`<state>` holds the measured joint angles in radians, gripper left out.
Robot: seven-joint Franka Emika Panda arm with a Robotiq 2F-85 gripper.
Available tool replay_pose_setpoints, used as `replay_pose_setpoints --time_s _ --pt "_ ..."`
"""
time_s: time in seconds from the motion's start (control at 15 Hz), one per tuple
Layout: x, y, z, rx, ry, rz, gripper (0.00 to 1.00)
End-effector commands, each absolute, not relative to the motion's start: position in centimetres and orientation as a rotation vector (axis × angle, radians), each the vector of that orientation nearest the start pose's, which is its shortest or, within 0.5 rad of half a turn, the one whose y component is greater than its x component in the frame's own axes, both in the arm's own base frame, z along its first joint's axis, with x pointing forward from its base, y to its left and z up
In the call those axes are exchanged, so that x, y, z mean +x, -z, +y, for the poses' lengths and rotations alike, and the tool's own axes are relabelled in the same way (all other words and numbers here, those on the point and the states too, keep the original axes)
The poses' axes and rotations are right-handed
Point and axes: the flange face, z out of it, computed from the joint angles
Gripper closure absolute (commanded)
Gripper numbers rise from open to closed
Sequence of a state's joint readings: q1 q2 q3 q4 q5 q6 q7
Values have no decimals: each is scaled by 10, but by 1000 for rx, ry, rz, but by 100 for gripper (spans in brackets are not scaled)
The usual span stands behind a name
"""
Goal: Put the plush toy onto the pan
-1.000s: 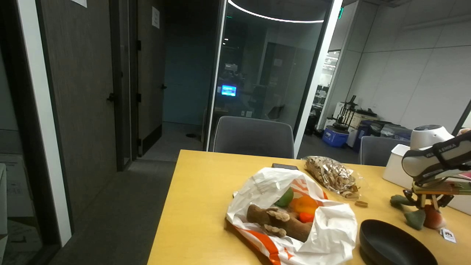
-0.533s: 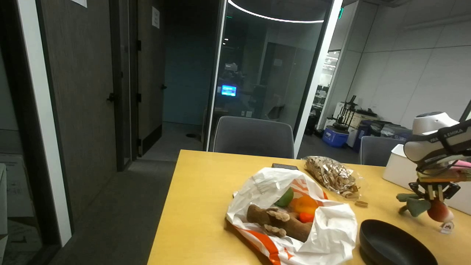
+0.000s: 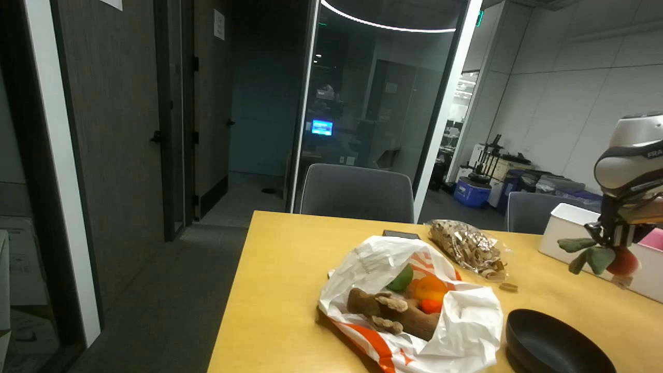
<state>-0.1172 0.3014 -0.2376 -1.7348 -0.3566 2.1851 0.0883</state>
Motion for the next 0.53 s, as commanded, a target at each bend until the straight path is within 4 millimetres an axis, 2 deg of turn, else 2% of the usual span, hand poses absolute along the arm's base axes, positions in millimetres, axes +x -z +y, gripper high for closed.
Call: replay_pose_setpoints --time_s 0.0,0.2,0.47 --pt "590 -461 -198 -3464 276 108 92" --pt "577 -475 -165 -3438 276 -165 92" --pt "553 -484 -112 -3398 260 -541 92"
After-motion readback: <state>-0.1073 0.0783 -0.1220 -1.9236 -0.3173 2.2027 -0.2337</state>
